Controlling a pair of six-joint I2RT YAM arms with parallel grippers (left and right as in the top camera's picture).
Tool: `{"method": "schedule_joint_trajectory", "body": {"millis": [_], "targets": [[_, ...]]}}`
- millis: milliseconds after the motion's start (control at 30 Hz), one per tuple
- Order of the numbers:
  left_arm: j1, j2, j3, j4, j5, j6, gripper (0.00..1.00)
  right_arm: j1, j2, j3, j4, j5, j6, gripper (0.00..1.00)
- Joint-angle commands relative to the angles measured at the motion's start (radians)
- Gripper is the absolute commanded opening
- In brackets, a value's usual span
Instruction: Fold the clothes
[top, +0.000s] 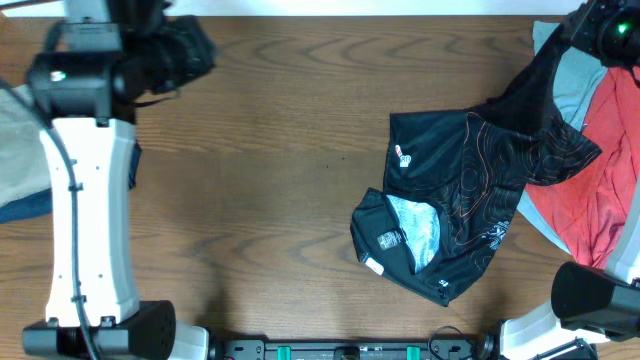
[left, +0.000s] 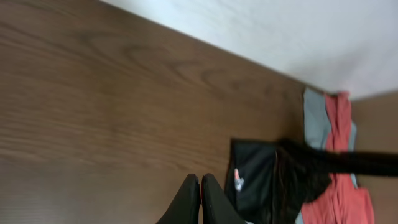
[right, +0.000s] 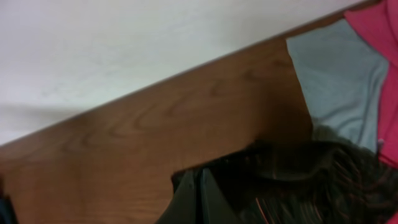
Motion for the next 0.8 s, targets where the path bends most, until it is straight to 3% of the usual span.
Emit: {"method": "schedule_joint_trajectory", "body": {"millis": [0,133,233,333,767], "targets": [[-0.066,0.056,-0.025,-0.007,0.013,0.009,0.06,0.014,-0.018,0.01,-0.026,0.056,-0.032,0.01],[-0.166,0.129,-0.036,-0.006,0.013,0.009,0.1,0.014,-0.018,0.01,-0.066,0.12,-0.056,0.01],[-0.236,0.193,-0.036,0.009,0.013,0.009,0.37,0.014,-0.018,0.01,-0.087,0.127,-0.061,0.01],[-0.294,0.258,-0.036,0.032,0.013,0.009,0.53,0.014,-0.018,0.01,-0.107,0.127,-0.061,0.01],[-0.488,0.561,-0.036,0.293,0.013,0.008,0.64,0.015,-0.018,0.01,-0.17,0.127,-0.061,0.01]]}}
